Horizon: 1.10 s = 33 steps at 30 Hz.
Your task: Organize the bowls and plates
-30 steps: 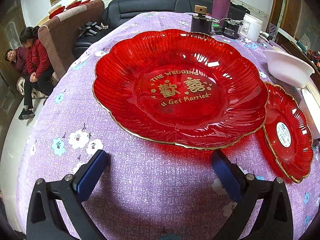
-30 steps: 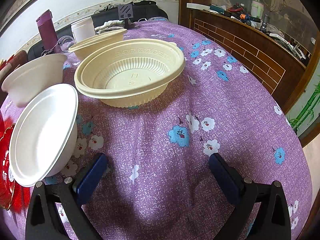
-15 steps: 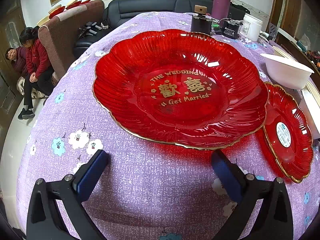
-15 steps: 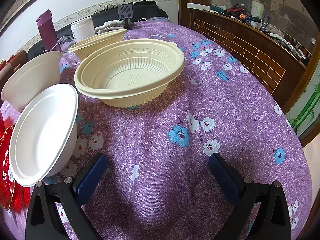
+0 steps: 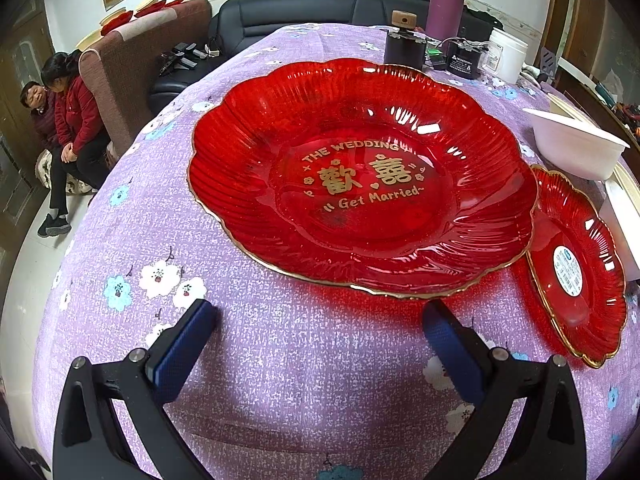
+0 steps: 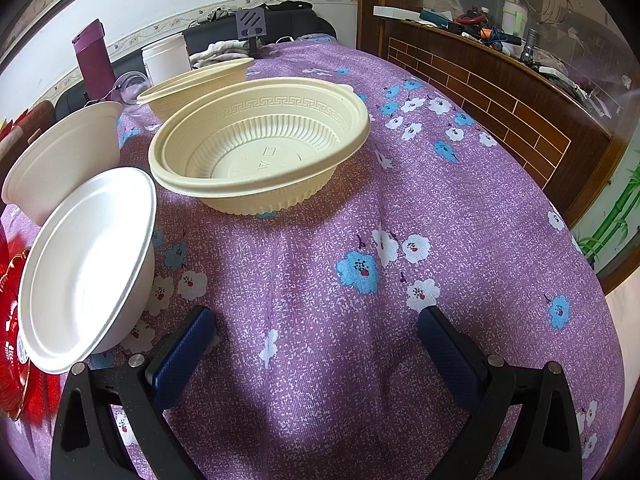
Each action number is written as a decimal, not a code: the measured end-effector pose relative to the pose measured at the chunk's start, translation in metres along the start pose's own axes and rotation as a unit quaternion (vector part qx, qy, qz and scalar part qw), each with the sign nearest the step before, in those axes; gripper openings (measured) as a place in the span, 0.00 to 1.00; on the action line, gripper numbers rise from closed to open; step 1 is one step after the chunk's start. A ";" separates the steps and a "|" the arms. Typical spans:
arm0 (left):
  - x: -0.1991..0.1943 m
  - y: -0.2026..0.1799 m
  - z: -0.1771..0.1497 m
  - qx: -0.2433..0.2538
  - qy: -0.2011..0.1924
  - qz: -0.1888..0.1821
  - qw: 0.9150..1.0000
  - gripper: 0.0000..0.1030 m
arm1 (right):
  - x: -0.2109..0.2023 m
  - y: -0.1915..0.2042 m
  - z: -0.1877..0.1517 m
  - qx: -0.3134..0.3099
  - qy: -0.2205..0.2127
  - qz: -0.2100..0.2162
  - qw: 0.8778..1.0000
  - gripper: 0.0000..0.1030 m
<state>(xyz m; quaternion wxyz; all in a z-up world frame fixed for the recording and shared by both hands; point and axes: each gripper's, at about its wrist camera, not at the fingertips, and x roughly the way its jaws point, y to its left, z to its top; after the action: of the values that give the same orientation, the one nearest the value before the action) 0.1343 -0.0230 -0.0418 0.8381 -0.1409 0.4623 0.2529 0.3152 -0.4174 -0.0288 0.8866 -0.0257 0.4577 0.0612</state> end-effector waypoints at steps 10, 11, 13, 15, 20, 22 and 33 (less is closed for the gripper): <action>0.000 0.000 0.000 0.000 0.000 0.001 1.000 1.00 | 0.000 0.000 0.000 0.000 0.000 0.000 1.000 0.99; 0.000 0.000 0.000 0.000 0.000 0.001 1.000 1.00 | 0.000 0.000 0.000 0.000 0.000 0.000 1.000 0.99; 0.000 0.001 -0.001 0.000 -0.001 0.001 1.000 1.00 | 0.000 0.000 0.000 0.000 0.000 0.000 1.000 0.99; 0.000 0.001 -0.001 0.000 -0.001 0.000 1.000 1.00 | 0.000 0.000 0.000 0.000 0.000 0.000 1.000 0.99; 0.000 0.001 -0.001 -0.001 -0.001 0.001 1.000 1.00 | 0.000 0.000 0.000 0.000 0.000 0.000 1.000 0.99; 0.000 -0.002 -0.001 -0.011 -0.001 0.011 1.000 1.00 | 0.000 0.000 0.000 0.000 0.000 -0.001 1.000 0.99; -0.070 0.025 -0.030 0.032 -0.067 -0.035 0.997 1.00 | -0.016 -0.016 -0.005 -0.022 0.077 0.042 0.996 0.99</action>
<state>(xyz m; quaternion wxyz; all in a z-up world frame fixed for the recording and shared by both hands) 0.0680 -0.0368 0.0018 0.8796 -0.1129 0.4079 0.2171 0.3036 -0.4353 -0.0186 0.8444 -0.0308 0.5241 0.1063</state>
